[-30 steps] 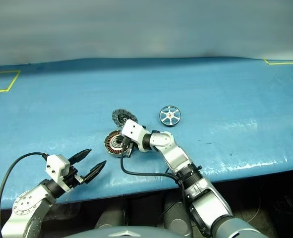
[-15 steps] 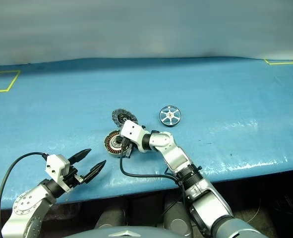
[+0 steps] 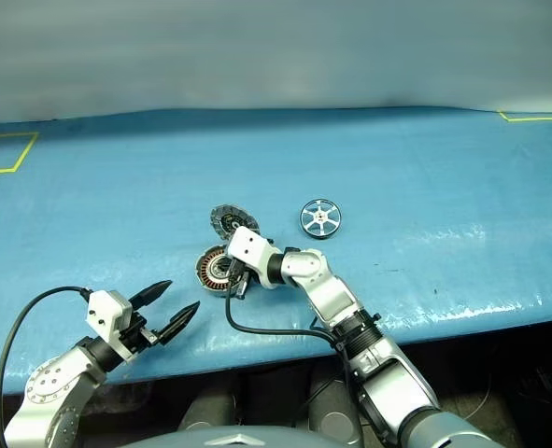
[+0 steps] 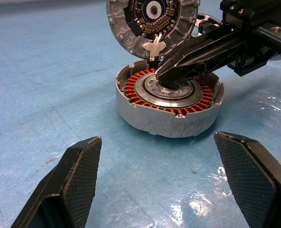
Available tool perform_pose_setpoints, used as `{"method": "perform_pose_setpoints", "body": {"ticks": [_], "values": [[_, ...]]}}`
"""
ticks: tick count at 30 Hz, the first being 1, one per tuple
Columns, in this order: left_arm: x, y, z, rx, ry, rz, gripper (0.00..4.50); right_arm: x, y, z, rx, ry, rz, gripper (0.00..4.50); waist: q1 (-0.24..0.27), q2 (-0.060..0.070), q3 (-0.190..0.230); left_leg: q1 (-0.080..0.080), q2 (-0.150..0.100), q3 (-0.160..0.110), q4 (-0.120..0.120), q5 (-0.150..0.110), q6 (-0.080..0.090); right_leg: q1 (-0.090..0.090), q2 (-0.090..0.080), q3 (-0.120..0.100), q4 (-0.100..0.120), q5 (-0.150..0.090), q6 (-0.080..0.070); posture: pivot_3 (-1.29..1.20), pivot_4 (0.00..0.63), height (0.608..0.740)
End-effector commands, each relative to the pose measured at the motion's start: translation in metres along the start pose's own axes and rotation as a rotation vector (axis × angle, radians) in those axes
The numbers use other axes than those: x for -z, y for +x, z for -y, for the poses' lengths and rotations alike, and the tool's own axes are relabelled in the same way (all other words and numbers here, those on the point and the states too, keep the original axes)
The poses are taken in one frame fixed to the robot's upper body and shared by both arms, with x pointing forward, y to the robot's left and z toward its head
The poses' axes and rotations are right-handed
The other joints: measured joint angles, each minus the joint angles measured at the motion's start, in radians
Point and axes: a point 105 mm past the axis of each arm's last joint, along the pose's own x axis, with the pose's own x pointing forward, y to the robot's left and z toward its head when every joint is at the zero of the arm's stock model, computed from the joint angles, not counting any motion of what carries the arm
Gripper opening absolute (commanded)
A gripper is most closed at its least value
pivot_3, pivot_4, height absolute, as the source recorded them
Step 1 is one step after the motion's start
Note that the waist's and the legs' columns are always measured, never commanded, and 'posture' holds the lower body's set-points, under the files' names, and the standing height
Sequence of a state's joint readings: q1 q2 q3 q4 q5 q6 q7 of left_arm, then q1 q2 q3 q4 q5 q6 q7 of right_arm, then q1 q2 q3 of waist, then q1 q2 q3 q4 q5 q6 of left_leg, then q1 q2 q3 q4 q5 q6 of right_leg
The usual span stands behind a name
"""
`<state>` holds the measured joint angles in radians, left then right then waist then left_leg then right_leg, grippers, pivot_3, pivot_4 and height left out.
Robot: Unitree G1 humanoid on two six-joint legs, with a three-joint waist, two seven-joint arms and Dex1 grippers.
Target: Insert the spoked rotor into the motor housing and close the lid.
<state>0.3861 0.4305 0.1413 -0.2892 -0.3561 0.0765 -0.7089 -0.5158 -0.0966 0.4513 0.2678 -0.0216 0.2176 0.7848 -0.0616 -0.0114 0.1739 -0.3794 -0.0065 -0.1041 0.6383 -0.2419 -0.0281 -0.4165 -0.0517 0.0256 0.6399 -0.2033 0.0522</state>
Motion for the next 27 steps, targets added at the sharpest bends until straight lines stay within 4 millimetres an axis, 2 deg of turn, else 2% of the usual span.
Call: {"method": "perform_pose_setpoints", "body": {"ticks": [1, 12, 22, 27], "values": [[-0.004, -0.001, 0.0, -0.004, 0.018, 0.023, 4.14, -0.006, 0.002, -0.001, -0.005, -0.021, 0.021, 0.02, 0.0, 0.0, 0.0, 0.0, 0.0, 0.0, 0.0, 0.0, 0.0, 0.0, 0.0, 0.0, 0.0, 0.0, 0.0, 0.0, 0.15, 0.74], [-0.004, -0.002, -0.001, -0.011, 0.018, 0.021, 4.14, 0.007, 0.003, -0.003, -0.009, -0.066, -0.049, 0.02, 0.0, 0.0, 0.0, 0.0, 0.0, 0.0, 0.0, 0.0, 0.0, 0.0, 0.0, 0.0, 0.0, 0.0, 0.0, 0.0, 0.15, 0.74], [-0.004, -0.002, 0.0, -0.007, 0.016, 0.025, 4.14, 0.002, 0.001, -0.001, 0.006, -0.093, -0.05, 0.02, 0.0, 0.0, 0.0, 0.001, 0.0, 0.0, 0.0, 0.0, 0.0, 0.001, 0.0, 0.0, 0.0, 0.0, 0.0, 0.0, 0.15, 0.74], [-0.005, 0.001, 0.001, -0.002, 0.014, 0.034, 4.14, -0.028, -0.008, -0.002, 0.005, -0.062, 0.078, 0.02, 0.002, 0.0, 0.0, 0.001, 0.0, 0.0, 0.0, 0.0, 0.0, 0.0, 0.0, 0.0, 0.0, 0.0, 0.0, 0.0, 0.15, 0.74]]}}
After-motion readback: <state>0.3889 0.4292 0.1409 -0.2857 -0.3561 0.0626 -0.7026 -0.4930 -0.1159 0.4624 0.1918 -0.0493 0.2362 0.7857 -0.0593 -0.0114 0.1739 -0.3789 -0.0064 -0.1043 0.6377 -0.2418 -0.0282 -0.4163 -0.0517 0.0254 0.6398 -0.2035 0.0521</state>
